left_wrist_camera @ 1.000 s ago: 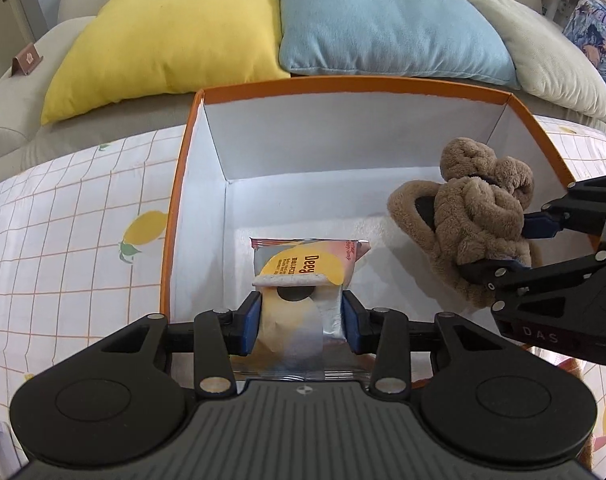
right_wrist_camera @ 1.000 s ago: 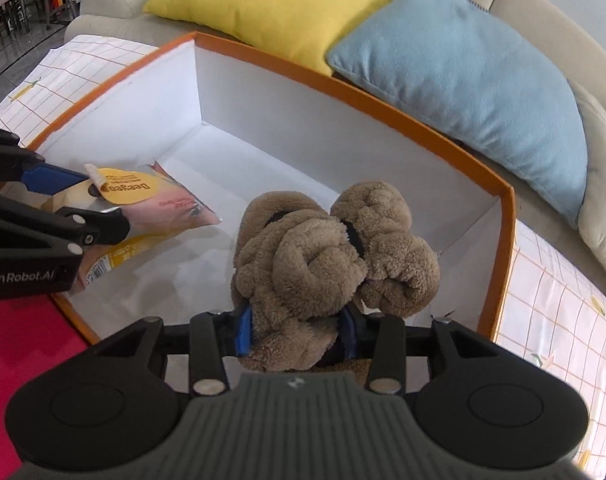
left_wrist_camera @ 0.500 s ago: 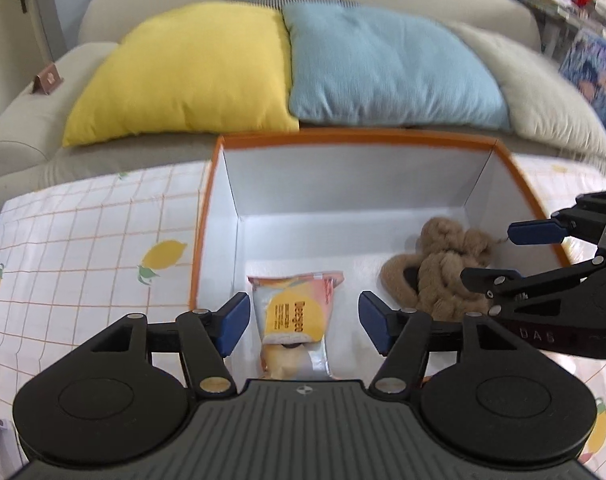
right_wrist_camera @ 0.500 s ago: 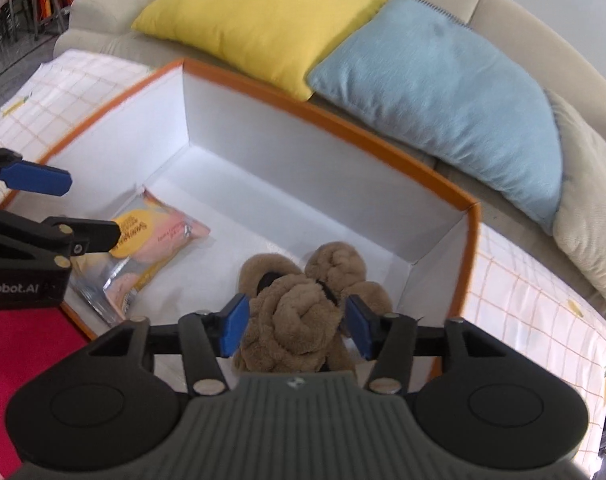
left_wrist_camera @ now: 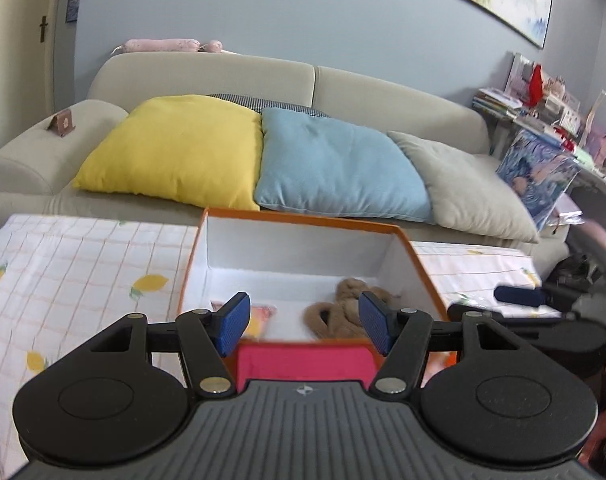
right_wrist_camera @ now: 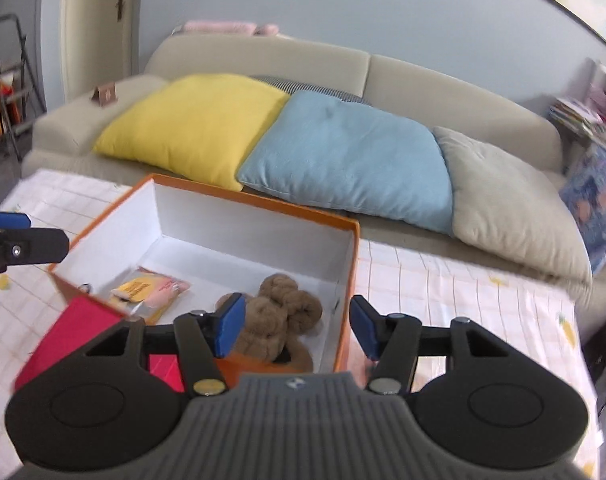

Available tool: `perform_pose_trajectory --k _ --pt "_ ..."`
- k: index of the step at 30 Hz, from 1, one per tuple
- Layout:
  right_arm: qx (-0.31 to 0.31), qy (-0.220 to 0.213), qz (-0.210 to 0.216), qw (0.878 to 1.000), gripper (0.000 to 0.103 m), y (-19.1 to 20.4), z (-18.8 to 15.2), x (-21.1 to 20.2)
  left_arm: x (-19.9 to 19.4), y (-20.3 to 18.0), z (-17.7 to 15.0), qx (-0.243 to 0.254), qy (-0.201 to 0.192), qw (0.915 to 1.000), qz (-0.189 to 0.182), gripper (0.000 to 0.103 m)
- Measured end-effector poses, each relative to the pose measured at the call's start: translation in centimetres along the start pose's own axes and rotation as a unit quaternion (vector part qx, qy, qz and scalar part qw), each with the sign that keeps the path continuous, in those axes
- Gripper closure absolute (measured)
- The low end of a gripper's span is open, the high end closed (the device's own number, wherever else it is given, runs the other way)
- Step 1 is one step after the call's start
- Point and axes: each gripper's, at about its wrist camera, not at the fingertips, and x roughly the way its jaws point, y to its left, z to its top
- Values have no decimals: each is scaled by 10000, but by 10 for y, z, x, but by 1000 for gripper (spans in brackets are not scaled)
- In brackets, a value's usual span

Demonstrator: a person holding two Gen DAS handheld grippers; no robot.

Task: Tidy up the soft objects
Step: 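Return both tools to the pile and grasp the pink crocheted pouch with left tool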

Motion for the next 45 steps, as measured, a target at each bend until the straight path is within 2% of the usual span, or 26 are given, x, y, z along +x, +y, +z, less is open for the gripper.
perform_pose_trajectory --k 7,14,21,25,28,37,40,45 --pt "712 218 4 9972 43 -8 -52 -57 -35 -13 -34 -94 208 9995 -235 30" --pt "1012 738 37 9921 40 -10 -97 -95 -52 -17 -67 -229 891 9945 -500 30" --pt "1254 1421 183 9817 37 -2 -142 -116 -65 -26 -99 -100 1583 9855 -608 30" --pt "1131 1716 208 9784 29 4 -155 -118 -63 -33 -118 17 2124 9752 -626 30" --pt "1131 1859 222 9758 29 4 -158 -112 -56 -37 -129 98 2403 9689 -574 30" --pt "1194 2196 286 9678 29 2 -170 -96 -46 -46 -139 364 2484 9659 -626 30" --pt "1235 2229 294 9665 28 1 -172 -93 -39 -52 -138 682 2397 9658 -718 29" --pt "1246 2227 290 9665 28 0 -174 -87 -12 -60 -144 1318 2368 9614 -469 21"
